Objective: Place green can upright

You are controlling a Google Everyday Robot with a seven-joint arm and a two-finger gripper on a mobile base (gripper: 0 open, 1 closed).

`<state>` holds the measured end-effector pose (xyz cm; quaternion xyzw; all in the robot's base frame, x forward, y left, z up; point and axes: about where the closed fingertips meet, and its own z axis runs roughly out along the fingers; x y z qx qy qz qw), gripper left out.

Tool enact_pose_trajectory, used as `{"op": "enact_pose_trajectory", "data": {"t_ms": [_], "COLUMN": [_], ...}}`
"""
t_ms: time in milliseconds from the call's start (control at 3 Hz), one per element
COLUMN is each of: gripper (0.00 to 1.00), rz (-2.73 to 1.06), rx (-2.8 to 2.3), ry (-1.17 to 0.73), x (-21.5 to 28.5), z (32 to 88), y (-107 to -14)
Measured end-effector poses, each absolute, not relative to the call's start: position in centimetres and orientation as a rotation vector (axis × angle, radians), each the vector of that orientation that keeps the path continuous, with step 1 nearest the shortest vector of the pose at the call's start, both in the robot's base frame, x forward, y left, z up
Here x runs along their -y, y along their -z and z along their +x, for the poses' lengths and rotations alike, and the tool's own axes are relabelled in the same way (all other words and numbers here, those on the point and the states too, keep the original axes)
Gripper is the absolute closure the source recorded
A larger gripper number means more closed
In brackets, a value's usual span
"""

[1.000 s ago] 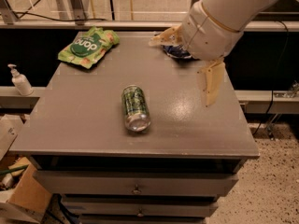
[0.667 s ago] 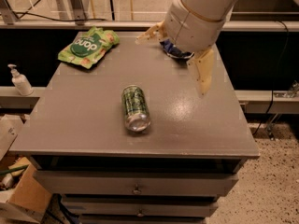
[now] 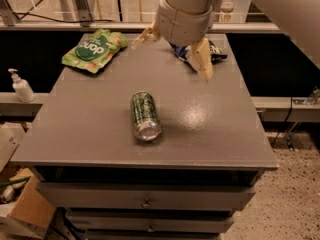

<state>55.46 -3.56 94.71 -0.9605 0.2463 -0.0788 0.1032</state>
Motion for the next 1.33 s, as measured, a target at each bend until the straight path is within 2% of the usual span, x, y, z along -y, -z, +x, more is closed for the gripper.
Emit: {"op": "enact_pose_trajectory", "data": {"t_ms": [333, 667, 1333], "gripper": [0.00, 0.00, 0.00], "rz": [-2.914, -2.893, -2.859], "rx": [-0.635, -0.629, -0.419], "ry": [0.263, 0.290, 0.201], "x": [5.4, 5.0, 4.3], "z": [59.2, 59.8, 58.3], "y": [-94.7, -94.8, -91.1]}}
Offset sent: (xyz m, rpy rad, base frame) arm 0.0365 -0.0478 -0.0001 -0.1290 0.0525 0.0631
